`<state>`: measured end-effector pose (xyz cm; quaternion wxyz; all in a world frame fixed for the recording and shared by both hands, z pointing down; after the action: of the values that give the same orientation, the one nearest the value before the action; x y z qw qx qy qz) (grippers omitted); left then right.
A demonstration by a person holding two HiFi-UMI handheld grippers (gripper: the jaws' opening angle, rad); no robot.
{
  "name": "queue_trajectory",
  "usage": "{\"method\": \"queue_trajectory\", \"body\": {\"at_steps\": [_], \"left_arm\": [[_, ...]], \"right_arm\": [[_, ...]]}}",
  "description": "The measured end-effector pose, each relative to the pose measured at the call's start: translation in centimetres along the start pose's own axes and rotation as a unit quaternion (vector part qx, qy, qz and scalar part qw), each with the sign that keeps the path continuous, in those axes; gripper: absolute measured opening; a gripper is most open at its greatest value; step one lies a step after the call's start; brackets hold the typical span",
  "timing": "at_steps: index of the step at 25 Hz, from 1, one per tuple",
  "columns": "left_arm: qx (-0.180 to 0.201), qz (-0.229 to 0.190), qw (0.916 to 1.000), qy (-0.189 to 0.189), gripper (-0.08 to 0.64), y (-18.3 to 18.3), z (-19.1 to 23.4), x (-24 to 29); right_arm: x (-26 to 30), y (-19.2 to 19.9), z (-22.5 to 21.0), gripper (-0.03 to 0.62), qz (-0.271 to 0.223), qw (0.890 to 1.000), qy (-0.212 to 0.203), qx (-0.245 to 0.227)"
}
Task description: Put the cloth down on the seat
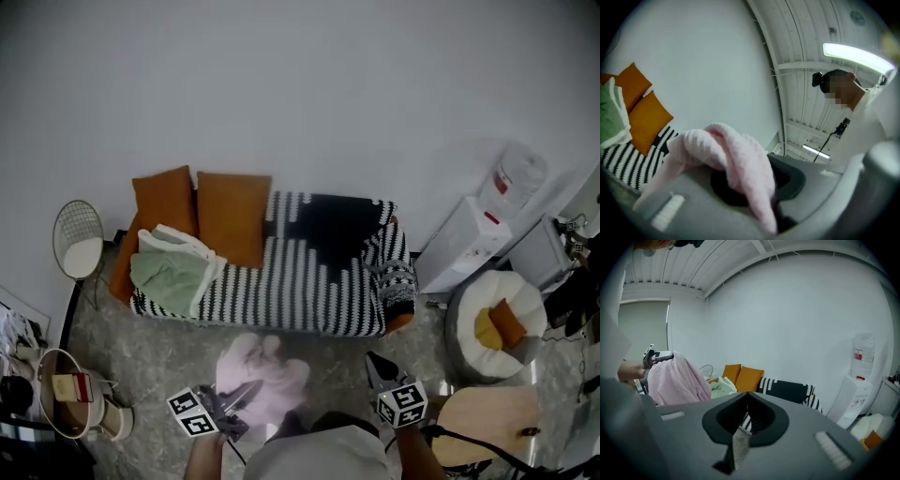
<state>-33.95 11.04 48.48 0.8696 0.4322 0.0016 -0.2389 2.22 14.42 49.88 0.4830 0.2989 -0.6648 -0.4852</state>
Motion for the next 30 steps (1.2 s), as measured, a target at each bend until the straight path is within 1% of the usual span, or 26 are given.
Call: {"method": "queue_trajectory", "body": {"at_steps": [5,9,13,17,23,30], "left_arm": [[-0.005,-0.002,1.0,-0.008,0.067,-0.3,1.3,0.6],[-0.009,-0.004,0.9998,-0.018,0.067,-0.4,1.8,1.7],[-0.008,-0.011,0.9994,-0.032,0.067,0.0,2.4,3.7],[-0.009,-0.025,0.9981,-0.055,0.067,1.1,2.6,5.3],[-0.006,-0.041,0.9954,-0.087,0.067,1.4,4.5,9.0],[0.014,-0.054,0.9916,-0.117,0.067,0.9,6.1,14.3]], "right_arm": [[1.4,-0.5,-0.9,0.005,0.009,1.0,-0.008,-0.007],[2.4,-1.3,-2.6,0.005,0.01,1.0,-0.015,-0.009],[4.0,-1.6,-5.2,0.005,0.01,1.0,-0.027,-0.009],[5.8,-1.6,-7.8,0.005,0.02,0.998,-0.05,-0.014],[9.6,-2.6,-12.5,0.005,0.025,0.996,-0.082,-0.022],[13.0,-3.8,-18.1,0.005,0.022,0.993,-0.112,-0.03]]}}
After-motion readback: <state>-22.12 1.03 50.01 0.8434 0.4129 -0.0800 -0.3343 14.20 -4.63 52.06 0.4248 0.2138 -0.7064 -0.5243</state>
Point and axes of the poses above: the fingertips, and each gripper's own axes: x forward along the fingers, z to its left, y out of its underside, the point moved 9 cm from there along -x, backward along the fingers, and after that the axes turned 4 degrees about -z, right-handed, at the moved point
